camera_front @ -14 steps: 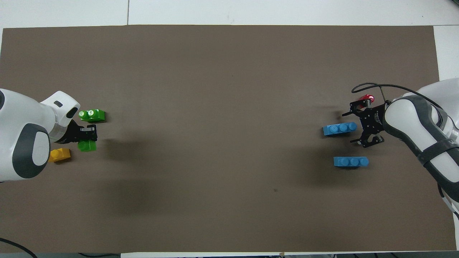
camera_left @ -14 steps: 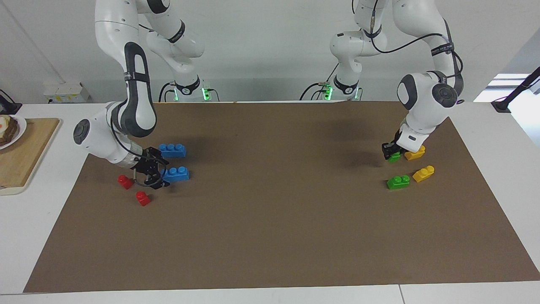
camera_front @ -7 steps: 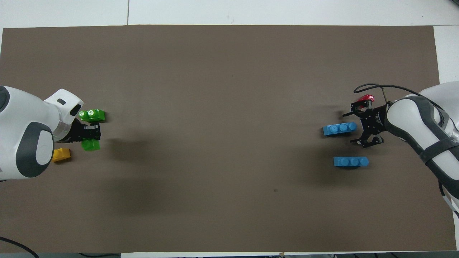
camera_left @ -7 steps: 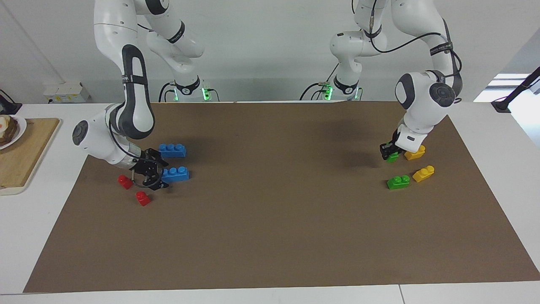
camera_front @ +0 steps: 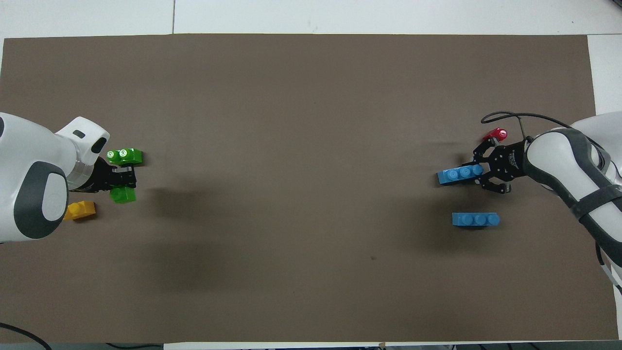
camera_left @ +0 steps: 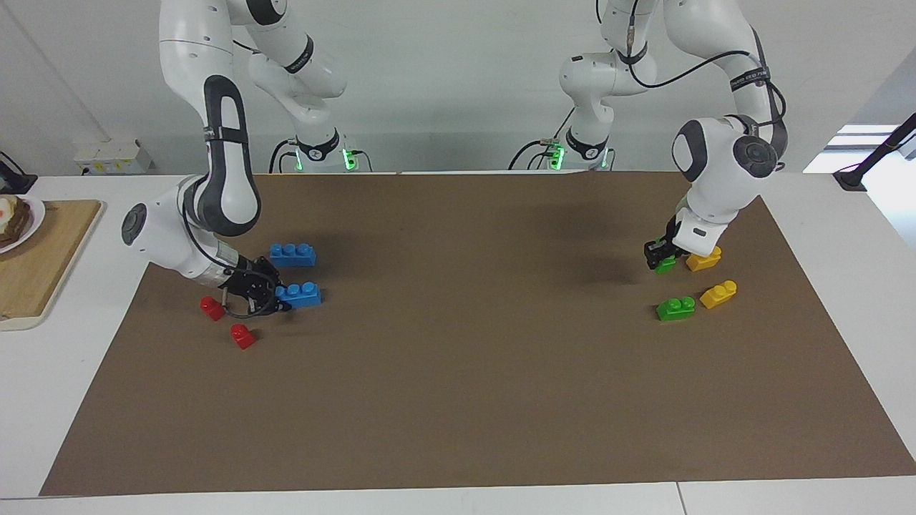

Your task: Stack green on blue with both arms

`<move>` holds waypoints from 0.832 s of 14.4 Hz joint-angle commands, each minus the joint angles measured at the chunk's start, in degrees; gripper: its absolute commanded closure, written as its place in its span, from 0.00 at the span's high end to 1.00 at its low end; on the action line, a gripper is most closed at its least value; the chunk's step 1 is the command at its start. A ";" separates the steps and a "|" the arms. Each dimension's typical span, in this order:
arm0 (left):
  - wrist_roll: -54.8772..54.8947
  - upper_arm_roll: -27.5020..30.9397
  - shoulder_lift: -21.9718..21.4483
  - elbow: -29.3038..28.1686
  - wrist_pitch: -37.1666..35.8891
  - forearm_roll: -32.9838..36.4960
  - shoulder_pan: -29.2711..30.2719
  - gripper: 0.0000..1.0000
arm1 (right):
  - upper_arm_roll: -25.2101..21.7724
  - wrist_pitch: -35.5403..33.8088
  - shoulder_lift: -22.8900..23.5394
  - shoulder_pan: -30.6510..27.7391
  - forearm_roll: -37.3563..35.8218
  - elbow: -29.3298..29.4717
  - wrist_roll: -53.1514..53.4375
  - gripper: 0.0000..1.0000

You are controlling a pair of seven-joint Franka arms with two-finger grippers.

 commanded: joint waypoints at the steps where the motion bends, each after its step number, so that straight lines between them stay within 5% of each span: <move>1: -0.78 0.43 -0.41 0.38 -1.04 -0.65 -0.44 0.00 | 0.50 -0.93 0.18 -0.04 1.45 3.16 -0.67 0.00; 3: -0.78 0.43 -0.41 0.38 -1.04 -0.65 -0.53 0.00 | 0.59 -4.19 0.18 0.57 1.45 7.63 3.54 0.00; 7: -2.44 0.43 -0.41 0.46 -1.04 -0.65 -0.62 0.00 | 0.68 -6.57 -0.08 10.92 1.45 14.32 17.76 0.00; 12: -7.88 0.26 -0.15 1.25 -1.65 -0.65 -1.06 0.00 | 0.68 -2.20 0.01 25.16 2.33 15.39 33.23 0.00</move>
